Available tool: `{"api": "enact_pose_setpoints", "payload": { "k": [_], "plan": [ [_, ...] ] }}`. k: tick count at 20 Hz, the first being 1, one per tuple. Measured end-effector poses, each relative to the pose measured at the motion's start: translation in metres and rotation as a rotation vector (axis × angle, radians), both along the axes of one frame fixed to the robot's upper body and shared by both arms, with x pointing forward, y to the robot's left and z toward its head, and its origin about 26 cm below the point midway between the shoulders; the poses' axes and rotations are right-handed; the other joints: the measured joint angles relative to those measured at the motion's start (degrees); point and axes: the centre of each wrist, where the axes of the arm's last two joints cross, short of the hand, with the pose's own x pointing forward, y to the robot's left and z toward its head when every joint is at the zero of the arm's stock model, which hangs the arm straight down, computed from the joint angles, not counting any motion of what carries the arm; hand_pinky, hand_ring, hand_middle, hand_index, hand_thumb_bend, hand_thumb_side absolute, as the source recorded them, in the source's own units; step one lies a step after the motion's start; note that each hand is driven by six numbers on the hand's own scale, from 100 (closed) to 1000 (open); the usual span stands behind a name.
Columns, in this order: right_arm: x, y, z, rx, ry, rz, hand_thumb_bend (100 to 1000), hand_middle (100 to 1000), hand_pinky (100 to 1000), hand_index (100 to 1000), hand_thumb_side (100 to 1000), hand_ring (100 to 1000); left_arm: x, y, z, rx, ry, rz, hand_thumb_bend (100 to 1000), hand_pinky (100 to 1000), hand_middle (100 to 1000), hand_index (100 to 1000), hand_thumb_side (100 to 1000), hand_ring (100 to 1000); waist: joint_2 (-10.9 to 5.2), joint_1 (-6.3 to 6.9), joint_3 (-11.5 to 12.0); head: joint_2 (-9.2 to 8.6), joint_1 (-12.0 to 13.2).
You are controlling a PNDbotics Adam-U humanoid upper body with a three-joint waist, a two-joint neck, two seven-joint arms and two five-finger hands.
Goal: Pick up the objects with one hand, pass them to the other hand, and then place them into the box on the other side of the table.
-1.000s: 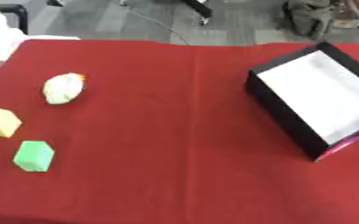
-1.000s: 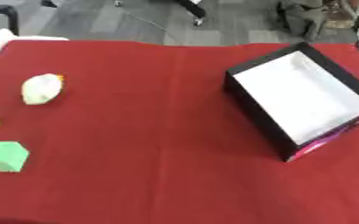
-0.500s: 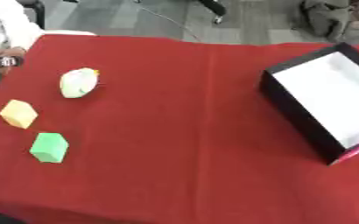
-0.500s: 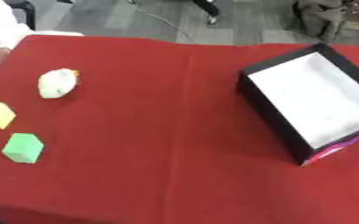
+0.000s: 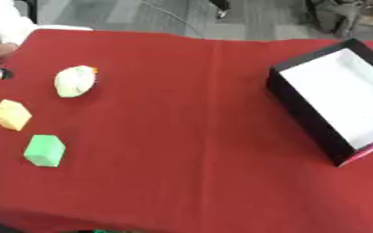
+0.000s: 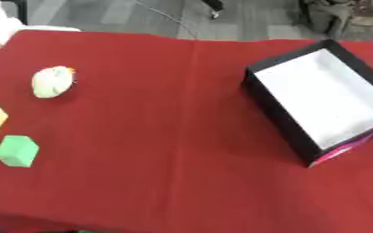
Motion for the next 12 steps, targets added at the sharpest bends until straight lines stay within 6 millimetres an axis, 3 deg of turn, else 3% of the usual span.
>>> {"api": "enact_pose_setpoints", "payload": {
  "k": [12],
  "plan": [
    [0.0, 0.0, -0.001, 0.0, 0.004, 0.0, 100, 960, 1000, 1000, 632, 1000, 0.014, -0.005, -0.023, 0.031, 0.112, -0.046, 598, 980, 837, 903, 309, 943, 0.0, 0.04, -0.3, 0.02, 1.3]
  ]
}}
